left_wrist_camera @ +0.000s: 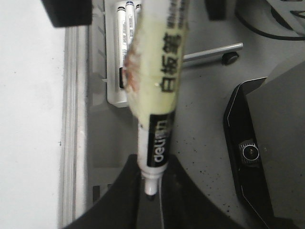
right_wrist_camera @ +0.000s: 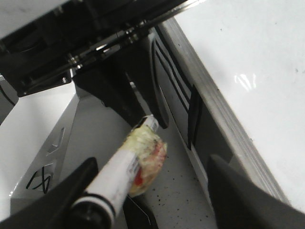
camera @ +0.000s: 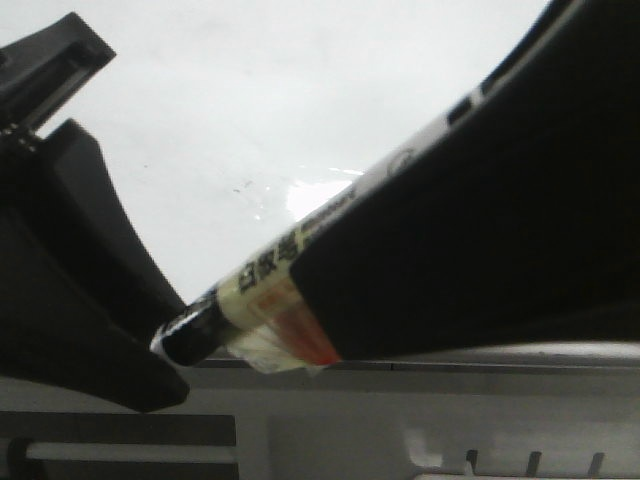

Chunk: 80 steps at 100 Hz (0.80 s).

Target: Write number 6 on whiteboard

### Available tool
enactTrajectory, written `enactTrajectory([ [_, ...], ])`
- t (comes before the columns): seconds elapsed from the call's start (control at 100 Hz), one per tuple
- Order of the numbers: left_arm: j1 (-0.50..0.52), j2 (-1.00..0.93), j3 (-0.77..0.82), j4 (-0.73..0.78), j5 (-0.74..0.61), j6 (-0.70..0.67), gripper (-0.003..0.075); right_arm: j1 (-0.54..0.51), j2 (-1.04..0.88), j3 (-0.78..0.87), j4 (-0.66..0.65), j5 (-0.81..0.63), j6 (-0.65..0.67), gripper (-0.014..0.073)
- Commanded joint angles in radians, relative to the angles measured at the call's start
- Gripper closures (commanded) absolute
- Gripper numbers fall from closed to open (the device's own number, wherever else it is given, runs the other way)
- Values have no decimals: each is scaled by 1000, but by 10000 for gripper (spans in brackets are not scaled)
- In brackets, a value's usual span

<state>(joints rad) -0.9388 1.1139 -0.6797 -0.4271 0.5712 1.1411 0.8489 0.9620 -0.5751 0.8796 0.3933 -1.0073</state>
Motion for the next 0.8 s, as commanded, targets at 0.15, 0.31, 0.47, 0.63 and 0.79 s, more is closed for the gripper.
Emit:
enactTrajectory([
  [0.15, -2, -21, -23, -33, -56, 1, 739, 0, 37, -38, 39, -46, -13, 167],
  [0.31, -2, -21, -23, -44, -56, 1, 739, 9, 54, -57, 50, -72, -13, 168],
  [0.47, -2, -21, -23, -44, -56, 1, 739, 40, 72, -76, 54, -115, -13, 173],
  [0.63, -2, -21, -23, -46, -56, 1, 739, 48, 84, -77, 58, -108, -13, 333],
  [0.79, -2, -21, -23, -50, -56, 1, 739, 48, 88, -77, 58, -69, -13, 612],
])
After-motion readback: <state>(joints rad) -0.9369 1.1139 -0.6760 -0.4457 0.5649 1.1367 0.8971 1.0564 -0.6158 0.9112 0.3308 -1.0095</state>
